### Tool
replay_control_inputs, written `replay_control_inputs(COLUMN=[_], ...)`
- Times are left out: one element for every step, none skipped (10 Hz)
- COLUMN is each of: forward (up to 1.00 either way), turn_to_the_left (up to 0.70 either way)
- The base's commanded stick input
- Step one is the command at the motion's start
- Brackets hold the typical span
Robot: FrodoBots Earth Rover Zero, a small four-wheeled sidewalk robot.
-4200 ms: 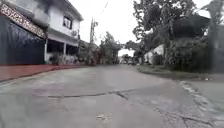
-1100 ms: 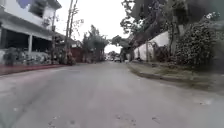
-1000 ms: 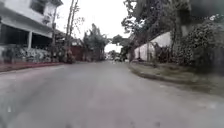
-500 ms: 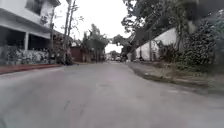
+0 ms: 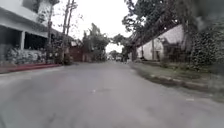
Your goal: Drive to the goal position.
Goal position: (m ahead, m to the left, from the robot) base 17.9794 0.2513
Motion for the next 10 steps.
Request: replay_control_inputs(forward=[1.0, 1.0, 1.0, 1.0, 1.0, 1.0, 1.0, 1.0, 1.0, 1.0], turn_to_the_left=[-0.09, 0.05, 0.08, 0.03, 0.0, 0.0, 0.0, 0.0, 0.0, 0.0])
